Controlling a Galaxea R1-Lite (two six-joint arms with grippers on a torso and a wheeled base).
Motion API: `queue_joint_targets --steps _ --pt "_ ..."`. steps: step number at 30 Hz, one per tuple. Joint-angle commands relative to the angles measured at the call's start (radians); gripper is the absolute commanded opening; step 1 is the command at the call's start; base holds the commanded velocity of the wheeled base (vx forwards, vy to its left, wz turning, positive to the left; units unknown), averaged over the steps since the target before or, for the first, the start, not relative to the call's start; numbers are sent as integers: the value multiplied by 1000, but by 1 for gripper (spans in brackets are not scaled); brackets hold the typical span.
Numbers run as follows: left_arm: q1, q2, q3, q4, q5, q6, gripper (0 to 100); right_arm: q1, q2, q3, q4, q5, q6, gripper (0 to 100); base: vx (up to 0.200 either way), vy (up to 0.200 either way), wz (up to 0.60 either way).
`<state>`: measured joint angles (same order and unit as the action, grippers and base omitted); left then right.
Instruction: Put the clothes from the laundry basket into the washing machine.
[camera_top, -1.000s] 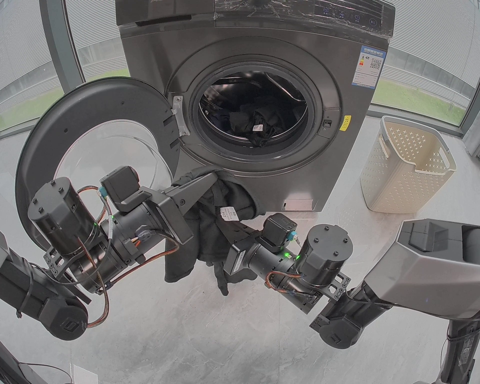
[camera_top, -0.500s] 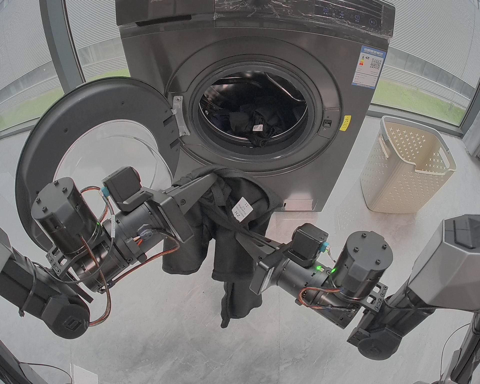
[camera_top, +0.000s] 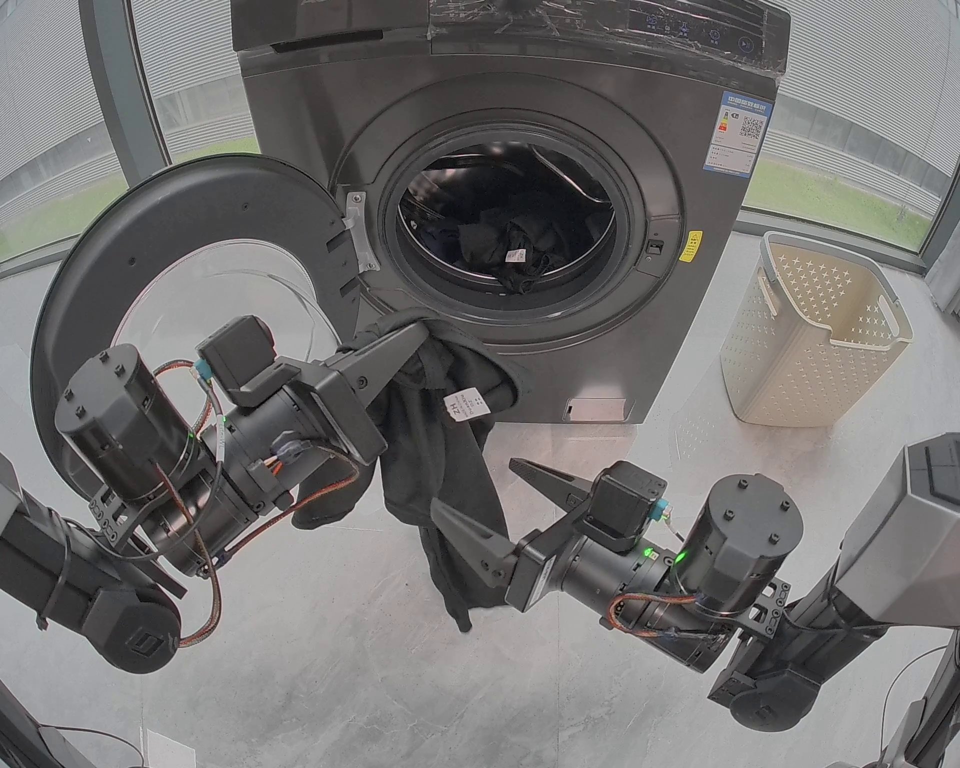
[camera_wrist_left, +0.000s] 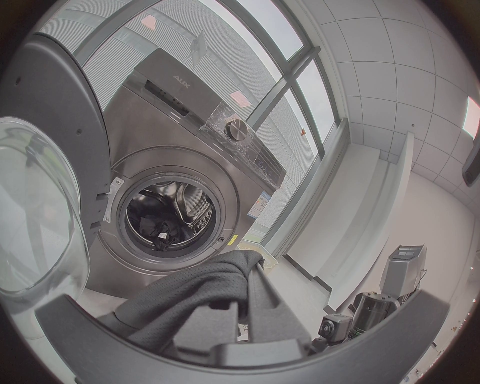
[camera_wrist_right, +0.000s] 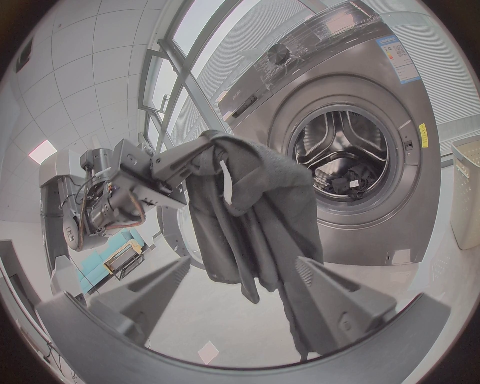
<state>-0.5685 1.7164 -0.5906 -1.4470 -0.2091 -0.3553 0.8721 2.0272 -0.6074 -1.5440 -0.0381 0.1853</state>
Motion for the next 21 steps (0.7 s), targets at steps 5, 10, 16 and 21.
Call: queue_joint_targets --steps 5,10,16,21 --pt "-4 -3 -6 -1 2 -1 0 36 5 6 1 20 -1 100 0 0 0" --pt "-2 0 -6 -1 2 -1 0 44 30 -34 1 46 0 100 0 0 0" --pt "-2 5 -6 -1 4 -1 0 28 84 -141 16 63 0 100 0 0 0" --pt "1 3 -6 -1 4 -1 0 -5 149 -222 16 67 -1 100 0 0 0"
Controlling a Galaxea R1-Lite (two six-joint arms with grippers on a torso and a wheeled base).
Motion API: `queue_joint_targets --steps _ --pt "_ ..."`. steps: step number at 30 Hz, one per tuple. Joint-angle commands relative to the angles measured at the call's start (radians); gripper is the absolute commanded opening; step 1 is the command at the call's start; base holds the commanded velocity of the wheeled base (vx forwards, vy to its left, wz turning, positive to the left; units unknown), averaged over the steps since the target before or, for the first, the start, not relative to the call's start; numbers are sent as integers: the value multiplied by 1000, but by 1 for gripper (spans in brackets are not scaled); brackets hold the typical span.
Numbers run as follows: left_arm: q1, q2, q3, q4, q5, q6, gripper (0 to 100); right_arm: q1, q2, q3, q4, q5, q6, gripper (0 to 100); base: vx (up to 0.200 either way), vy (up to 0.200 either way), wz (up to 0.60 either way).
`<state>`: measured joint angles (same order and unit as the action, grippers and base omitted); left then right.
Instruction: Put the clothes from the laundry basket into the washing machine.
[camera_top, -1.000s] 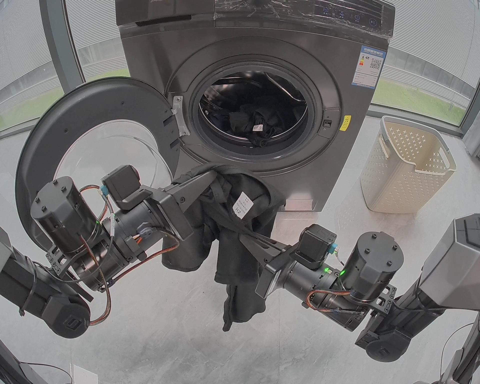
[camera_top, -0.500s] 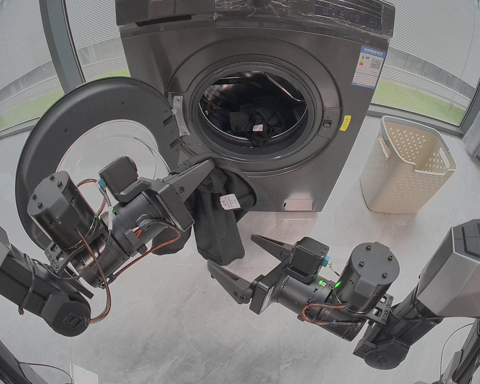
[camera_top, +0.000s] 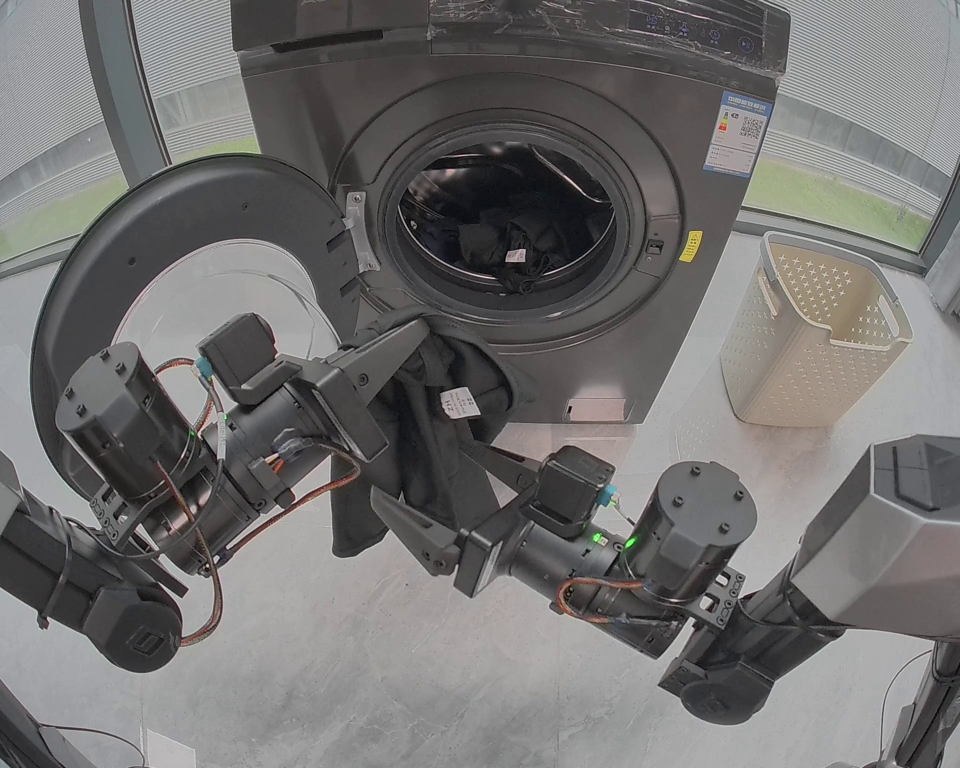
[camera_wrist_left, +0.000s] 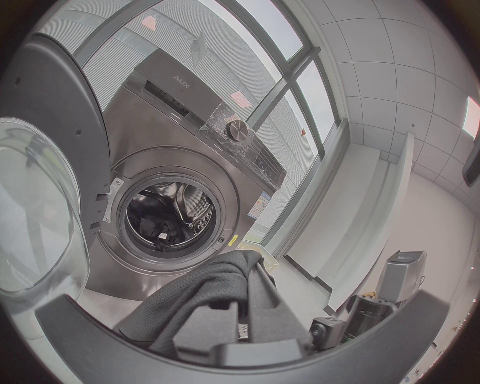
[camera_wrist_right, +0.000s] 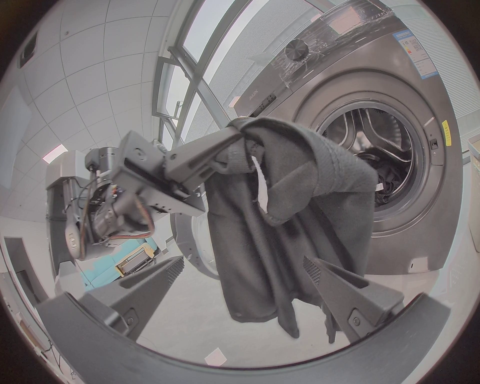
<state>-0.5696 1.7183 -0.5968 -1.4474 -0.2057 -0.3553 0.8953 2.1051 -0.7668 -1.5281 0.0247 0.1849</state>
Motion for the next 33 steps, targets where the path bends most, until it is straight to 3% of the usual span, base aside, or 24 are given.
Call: queue_joint_targets --steps 1,12,13,22,33 --pt "4 1 0 -1 0 -1 0 -33 79 -75 0 4 1 100 0 0 0" --pt "5 1 -1 -1 0 -1 0 -35 85 -106 -10 3 1 100 0 0 0" --pt "4 1 -1 -1 0 -1 0 -35 87 -108 -14 3 1 0 0 0 0" --pt "5 1 0 -1 -1 -2 0 -33 96 -143 -17 0 1 0 0 0 0" --pt "4 4 0 -1 -1 -4 0 -35 55 -86 -4 -8 1 0 0 0 0"
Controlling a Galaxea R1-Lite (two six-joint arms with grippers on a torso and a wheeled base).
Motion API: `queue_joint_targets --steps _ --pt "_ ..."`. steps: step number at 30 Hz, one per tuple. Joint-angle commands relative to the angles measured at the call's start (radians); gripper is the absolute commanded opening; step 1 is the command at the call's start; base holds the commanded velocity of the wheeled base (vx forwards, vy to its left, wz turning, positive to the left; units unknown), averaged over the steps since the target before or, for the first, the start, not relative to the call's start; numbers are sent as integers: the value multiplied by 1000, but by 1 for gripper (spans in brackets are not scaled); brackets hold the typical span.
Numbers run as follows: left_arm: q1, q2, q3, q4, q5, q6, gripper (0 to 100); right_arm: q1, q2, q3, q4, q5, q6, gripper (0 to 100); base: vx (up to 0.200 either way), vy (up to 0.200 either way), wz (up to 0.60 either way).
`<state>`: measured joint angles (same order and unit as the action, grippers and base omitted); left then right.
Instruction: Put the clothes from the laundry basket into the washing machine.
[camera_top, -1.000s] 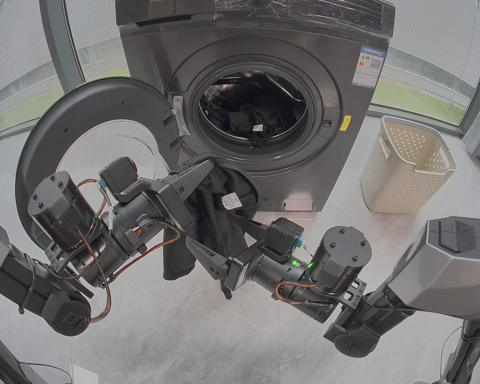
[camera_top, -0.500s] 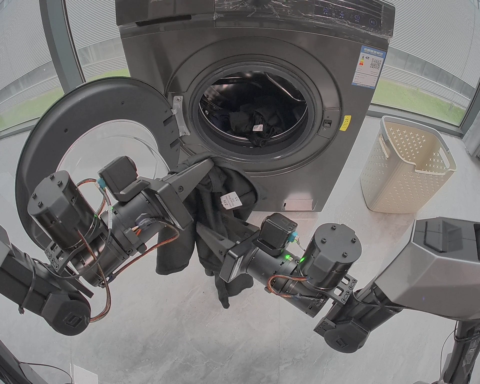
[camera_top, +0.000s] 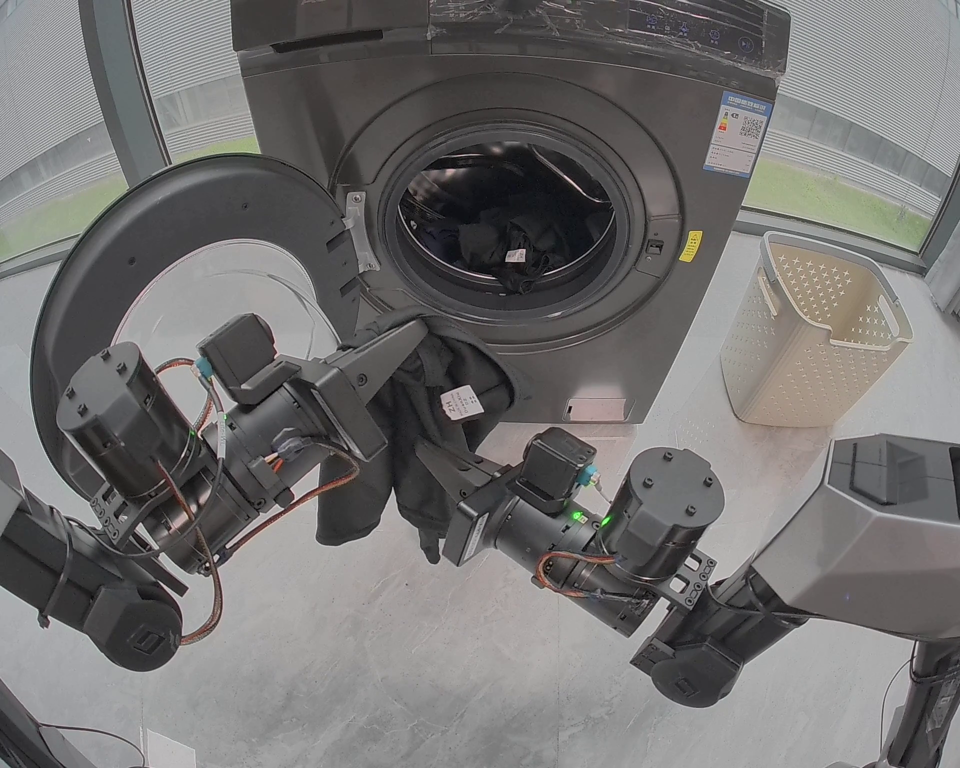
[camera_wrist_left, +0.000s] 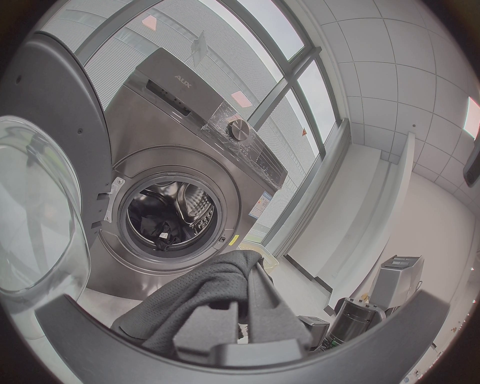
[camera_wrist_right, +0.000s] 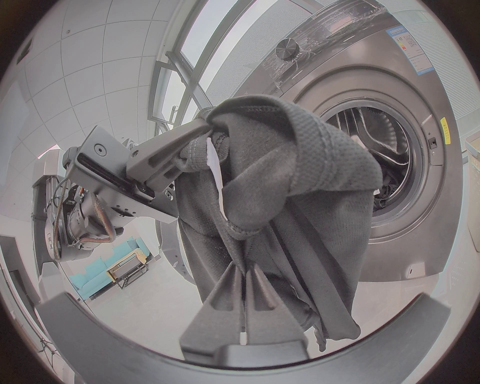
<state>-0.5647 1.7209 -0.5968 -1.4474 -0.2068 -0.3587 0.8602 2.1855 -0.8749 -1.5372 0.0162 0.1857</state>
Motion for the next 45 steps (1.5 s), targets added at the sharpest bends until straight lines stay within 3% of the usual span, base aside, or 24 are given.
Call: queue_joint_targets --steps 1,2,3,17,18,30,38,39,43,45 --pt "-1 2 0 -1 0 0 0 0 -26 22 6 -1 -2 0 0 0 0" --pt "-1 0 0 -1 1 0 0 -1 -24 22 6 -2 -3 0 0 0 0" --pt "-3 0 0 -1 1 0 0 -1 -23 17 8 -4 -8 100 0 0 0" --pt "-6 -7 0 -1 -2 0 0 -33 40 -87 17 -7 -23 100 0 0 0" --pt "-6 -7 0 -1 -2 0 0 -33 40 -87 17 -7 -28 0 0 0 0" --pt "-3 2 2 -1 -2 -2 0 -20 13 -82 8 -9 -34 0 0 0 0" --pt "2 5 8 1 -3 -3 0 -10 -61 -1 16 -15 -34 0 0 0 0" --pt "2 3 11 2 -6 -3 100 -10 -73 22 14 -15 -34 0 0 0 0" --pt "12 11 3 7 0 -6 100 -4 -102 62 9 -15 -32 0 0 0 0" --pt "29 26 0 1 1 -6 100 -1 -165 136 11 -15 -34 0 0 0 0"
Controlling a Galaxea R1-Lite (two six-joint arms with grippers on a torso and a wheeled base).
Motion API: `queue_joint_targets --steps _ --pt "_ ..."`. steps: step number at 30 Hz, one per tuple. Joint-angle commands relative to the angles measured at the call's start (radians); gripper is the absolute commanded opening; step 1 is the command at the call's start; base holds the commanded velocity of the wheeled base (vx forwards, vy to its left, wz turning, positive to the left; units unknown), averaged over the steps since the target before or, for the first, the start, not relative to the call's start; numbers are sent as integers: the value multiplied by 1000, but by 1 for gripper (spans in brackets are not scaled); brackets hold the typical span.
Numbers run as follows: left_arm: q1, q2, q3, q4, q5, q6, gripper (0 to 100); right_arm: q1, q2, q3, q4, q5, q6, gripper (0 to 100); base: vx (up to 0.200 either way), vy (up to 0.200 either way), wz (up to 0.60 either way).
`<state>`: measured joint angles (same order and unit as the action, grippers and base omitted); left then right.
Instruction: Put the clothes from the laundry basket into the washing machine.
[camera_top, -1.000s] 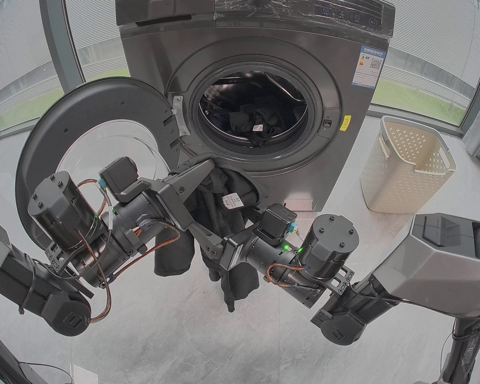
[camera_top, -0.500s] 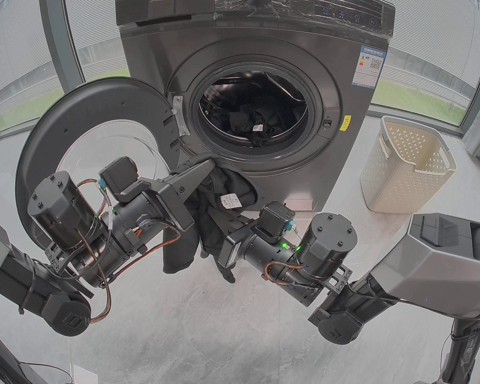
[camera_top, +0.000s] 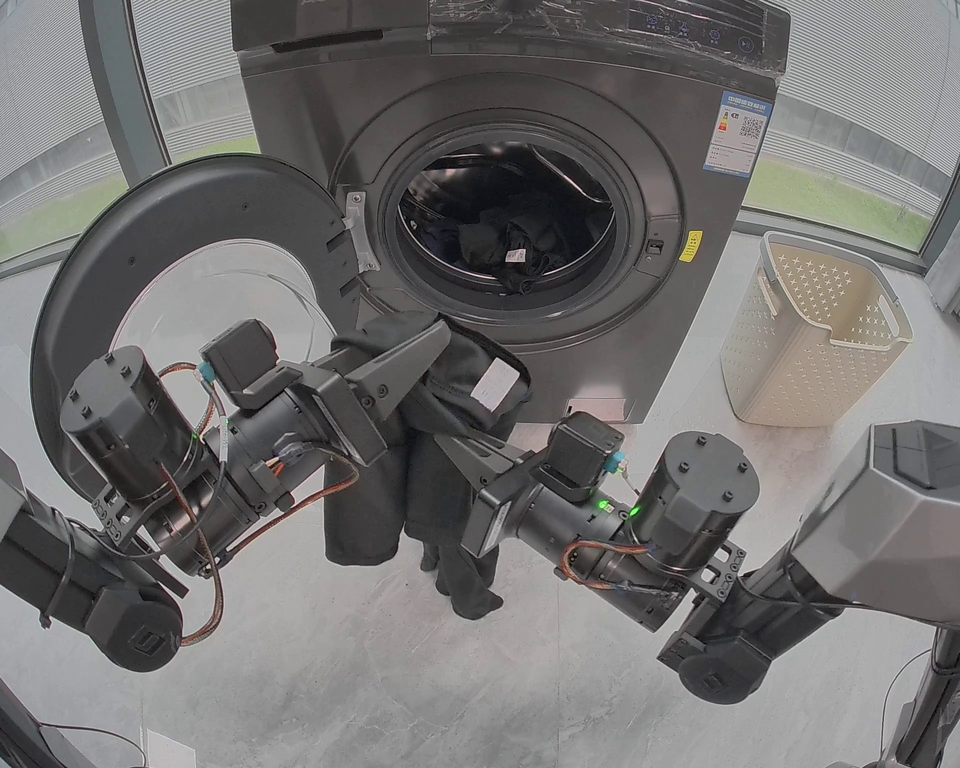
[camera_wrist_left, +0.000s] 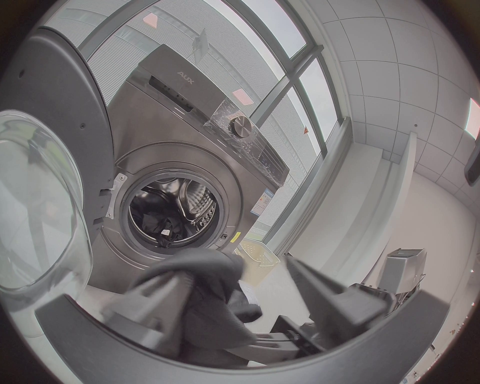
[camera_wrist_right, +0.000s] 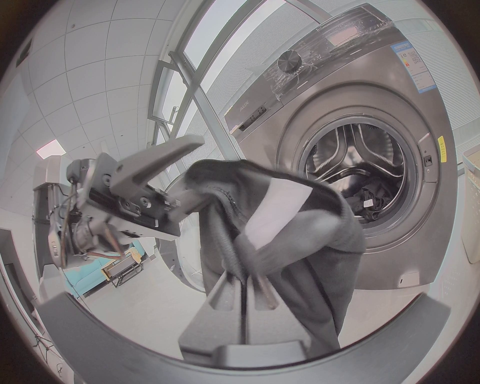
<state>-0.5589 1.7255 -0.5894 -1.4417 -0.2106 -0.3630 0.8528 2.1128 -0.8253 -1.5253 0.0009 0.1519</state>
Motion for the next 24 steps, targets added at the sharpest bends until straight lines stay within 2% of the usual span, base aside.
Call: queue_joint_targets --steps 1,6,24 --pt "30 25 -7 -5 5 -2 100 6 -119 110 -1 1 0 0 0 0 0" --pt "56 49 -10 -5 4 -2 100 -3 -231 169 7 4 0 0 0 0 0" --pt "67 92 17 -5 5 2 100 -12 -284 173 8 13 1 0 0 0 0"
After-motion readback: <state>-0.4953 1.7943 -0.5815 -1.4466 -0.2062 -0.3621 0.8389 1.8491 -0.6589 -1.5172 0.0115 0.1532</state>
